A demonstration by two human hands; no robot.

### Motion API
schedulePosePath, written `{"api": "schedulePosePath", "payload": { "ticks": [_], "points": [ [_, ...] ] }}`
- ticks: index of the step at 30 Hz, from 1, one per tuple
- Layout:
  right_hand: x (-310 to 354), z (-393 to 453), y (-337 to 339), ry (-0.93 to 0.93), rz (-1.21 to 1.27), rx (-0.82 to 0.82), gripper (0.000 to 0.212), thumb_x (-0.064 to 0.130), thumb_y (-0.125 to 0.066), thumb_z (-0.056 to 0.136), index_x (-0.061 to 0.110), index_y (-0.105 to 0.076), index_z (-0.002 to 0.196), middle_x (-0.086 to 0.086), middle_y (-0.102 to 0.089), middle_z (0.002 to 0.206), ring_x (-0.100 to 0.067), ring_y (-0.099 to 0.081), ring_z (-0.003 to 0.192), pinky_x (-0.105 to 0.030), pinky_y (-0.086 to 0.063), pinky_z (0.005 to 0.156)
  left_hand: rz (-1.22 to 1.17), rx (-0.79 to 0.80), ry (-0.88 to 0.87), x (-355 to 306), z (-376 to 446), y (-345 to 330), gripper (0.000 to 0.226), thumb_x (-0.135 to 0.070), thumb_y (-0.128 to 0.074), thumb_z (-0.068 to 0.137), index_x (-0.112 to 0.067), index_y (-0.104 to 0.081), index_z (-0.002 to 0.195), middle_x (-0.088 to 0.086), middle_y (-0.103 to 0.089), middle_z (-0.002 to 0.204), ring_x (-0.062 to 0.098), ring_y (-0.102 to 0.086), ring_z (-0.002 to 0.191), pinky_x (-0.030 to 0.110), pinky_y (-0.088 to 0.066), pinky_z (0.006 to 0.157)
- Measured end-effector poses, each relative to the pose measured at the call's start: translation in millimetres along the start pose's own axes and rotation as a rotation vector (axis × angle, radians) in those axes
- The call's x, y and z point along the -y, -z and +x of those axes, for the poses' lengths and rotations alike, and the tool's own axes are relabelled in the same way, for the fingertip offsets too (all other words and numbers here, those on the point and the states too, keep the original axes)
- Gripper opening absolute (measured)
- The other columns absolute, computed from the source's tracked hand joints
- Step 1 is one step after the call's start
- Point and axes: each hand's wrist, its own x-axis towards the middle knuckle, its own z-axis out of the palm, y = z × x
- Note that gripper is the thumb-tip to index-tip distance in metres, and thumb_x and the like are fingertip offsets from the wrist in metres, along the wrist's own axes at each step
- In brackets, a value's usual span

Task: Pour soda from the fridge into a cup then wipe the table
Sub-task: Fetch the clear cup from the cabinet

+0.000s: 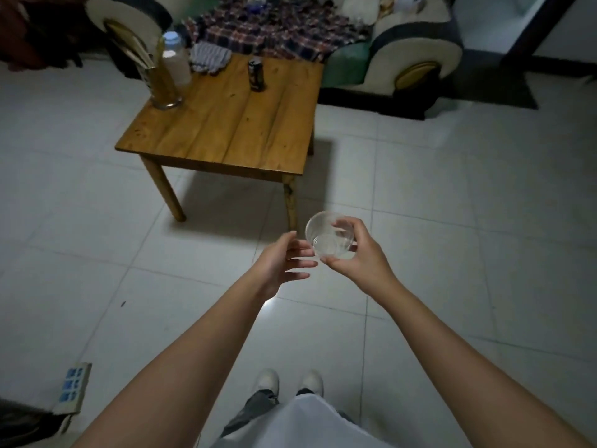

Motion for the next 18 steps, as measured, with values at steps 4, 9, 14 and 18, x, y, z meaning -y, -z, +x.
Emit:
{"api": "schedulePosePath", "payload": {
  "ticks": [4,9,14,18],
  "points": [
    [-26,-3,36,-0.047,0.04,-0.099,0.062,0.018,-0.078,0.071,0.029,-0.041,0.12,0.008,-0.051,0.128,-0.018,-0.052,0.114,-0.027,-0.044,0.09,0.075,0.068,0.017,-4,21,-44,0.042,-0.036,-0.034,0.097,-0.006,-0.06,0.109,0.007,-0.067,0.089,0.021,-0.067,0.081,0.034,-0.054,0.071],
    [-50,1,69,-0.085,0.072,-0.164,0.06,0.018,-0.077,0.071,0.03,-0.042,0.118,0.01,-0.049,0.13,-0.016,-0.05,0.116,-0.028,-0.044,0.095,0.123,0.128,0.039,-8,42,-85,0.043,-0.034,-0.031,0.099,-0.005,-0.059,0.112,0.006,-0.067,0.089,0.021,-0.066,0.079,0.035,-0.053,0.074],
    [-66,26,93,-0.115,0.101,-0.196,0.062,0.016,-0.077,0.071,0.027,-0.042,0.12,0.009,-0.049,0.13,-0.014,-0.049,0.118,-0.025,-0.041,0.096,0.16,0.152,0.048,-24,76,-110,0.044,-0.034,-0.032,0.099,-0.002,-0.058,0.116,0.009,-0.067,0.094,0.021,-0.067,0.079,0.036,-0.054,0.075],
    [-75,68,111,-0.127,0.107,-0.199,0.063,0.015,-0.077,0.071,0.026,-0.042,0.122,0.01,-0.049,0.13,-0.014,-0.049,0.119,-0.027,-0.041,0.099,0.176,0.169,0.044,-50,113,-125,0.04,-0.034,-0.033,0.098,-0.006,-0.059,0.109,0.008,-0.067,0.091,0.019,-0.067,0.076,0.034,-0.055,0.071]
  ]
}}
